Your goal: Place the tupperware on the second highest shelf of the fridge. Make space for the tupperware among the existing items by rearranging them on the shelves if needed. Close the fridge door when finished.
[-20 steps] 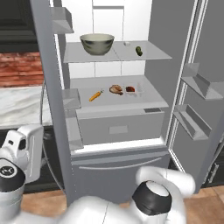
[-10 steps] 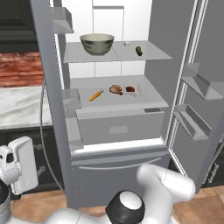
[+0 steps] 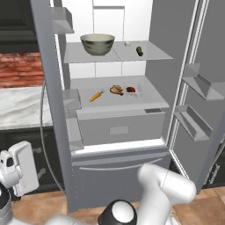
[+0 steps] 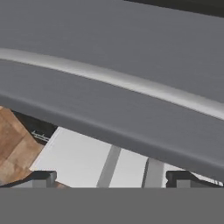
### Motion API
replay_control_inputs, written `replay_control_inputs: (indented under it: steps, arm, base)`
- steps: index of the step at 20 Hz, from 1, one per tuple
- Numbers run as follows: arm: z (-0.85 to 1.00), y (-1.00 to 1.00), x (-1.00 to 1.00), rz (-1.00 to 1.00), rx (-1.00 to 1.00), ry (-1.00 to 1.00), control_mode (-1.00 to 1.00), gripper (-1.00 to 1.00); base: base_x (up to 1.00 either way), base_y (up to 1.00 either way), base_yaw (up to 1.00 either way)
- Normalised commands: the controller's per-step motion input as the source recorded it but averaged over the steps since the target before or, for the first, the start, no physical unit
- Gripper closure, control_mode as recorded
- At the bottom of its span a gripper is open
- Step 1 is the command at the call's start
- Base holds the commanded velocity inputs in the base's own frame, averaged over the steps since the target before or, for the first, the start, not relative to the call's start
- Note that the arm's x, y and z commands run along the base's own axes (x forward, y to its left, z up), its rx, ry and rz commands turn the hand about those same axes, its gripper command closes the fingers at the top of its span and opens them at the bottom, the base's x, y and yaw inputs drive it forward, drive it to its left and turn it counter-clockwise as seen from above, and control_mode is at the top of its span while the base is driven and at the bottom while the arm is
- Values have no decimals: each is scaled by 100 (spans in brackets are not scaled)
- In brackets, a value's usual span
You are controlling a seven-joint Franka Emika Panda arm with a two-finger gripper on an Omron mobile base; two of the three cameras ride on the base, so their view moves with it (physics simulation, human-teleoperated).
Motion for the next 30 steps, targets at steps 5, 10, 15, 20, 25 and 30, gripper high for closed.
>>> replay_control_inputs:
  steps: [5,10,15,20,25,30]
  arm:
    - [-24,9,27,0,-1,0,-100,-100]
    - [-18,14,37,0,-4,0,-100,-100]
    - [-12,32,44,0,-7,0,-100,-100]
    - [-19,42,40,0,-6,0,-100,-100]
    - [-11,-8,37,-16,0,-2,-100,-100]
    - [-24,-68,23,-42,0,0,-100,-100]
  base:
    - [0,0,0]
    - [0,0,0]
    - [0,0,0]
    - [0,0,0]
    - [0,0,0]
    - [0,0,0]
